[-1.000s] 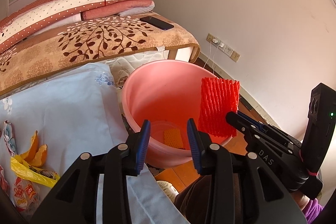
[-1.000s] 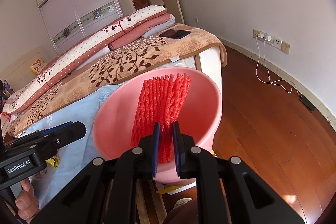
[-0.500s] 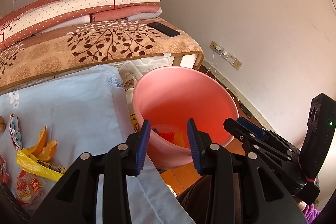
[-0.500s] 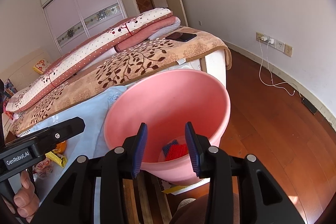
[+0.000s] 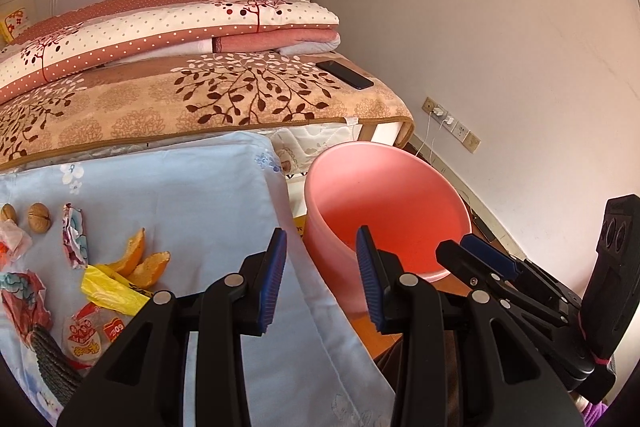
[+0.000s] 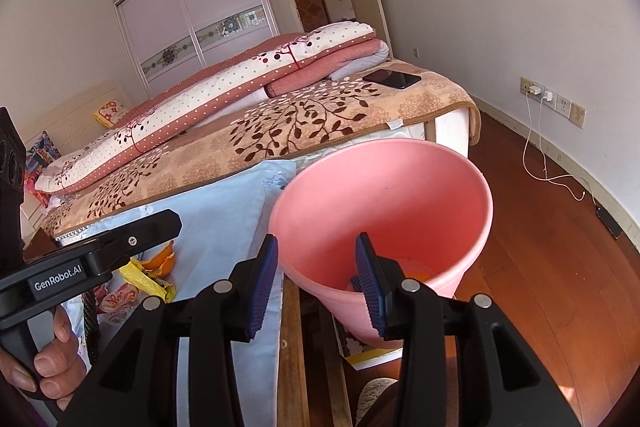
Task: Collect trash
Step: 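Move both tools back over the sheet toward the black foam net, then grasp the black foam net with the right tool while the left tool grasps the crumpled red wrapper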
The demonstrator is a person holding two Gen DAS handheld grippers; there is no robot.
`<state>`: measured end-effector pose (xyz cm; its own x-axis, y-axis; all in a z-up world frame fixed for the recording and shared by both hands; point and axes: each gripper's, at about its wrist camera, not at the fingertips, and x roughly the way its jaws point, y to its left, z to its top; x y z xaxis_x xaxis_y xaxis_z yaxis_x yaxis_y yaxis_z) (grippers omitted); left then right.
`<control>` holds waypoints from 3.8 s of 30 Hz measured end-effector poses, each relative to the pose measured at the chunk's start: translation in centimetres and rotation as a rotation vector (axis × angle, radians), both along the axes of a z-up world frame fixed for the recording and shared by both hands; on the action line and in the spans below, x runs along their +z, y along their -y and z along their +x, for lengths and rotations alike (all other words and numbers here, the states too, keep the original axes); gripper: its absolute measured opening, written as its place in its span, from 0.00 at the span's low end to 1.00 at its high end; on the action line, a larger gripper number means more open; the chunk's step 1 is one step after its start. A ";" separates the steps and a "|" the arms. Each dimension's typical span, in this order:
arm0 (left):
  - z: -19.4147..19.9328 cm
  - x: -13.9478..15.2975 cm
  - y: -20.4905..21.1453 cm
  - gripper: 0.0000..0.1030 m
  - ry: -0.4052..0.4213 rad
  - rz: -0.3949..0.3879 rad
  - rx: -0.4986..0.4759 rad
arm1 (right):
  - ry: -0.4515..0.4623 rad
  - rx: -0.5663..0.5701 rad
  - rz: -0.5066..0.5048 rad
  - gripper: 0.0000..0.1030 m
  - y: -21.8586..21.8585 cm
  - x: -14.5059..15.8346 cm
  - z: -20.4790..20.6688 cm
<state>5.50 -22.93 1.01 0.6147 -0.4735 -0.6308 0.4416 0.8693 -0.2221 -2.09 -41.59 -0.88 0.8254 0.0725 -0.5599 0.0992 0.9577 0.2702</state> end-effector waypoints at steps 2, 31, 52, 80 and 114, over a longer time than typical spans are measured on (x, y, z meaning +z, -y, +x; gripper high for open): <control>-0.4 0.3 -1.0 0.35 0.011 -0.002 0.017 | 0.004 0.018 -0.003 0.39 -0.9 0.3 -0.2; -4.1 0.0 -18.3 0.35 0.020 0.023 0.343 | -0.032 0.330 -0.094 0.41 -13.9 0.3 -1.5; -3.9 -4.1 -28.7 0.35 -0.131 -0.015 0.532 | -0.119 0.658 -0.123 0.52 -24.7 -0.9 1.7; 0.7 -7.8 -27.9 0.41 -0.300 -0.113 0.540 | -0.227 0.765 -0.069 0.11 -26.7 -3.1 2.7; -1.4 -4.1 -25.1 0.27 -0.115 -0.036 0.531 | -0.051 0.545 0.026 0.11 -18.4 1.7 0.6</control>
<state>4.07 2.16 -3.10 0.7030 -0.1391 -0.6974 -0.0856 0.9570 -0.2772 -1.52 -23.23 0.81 0.6365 0.4966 -0.5901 -0.3958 0.8670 0.3027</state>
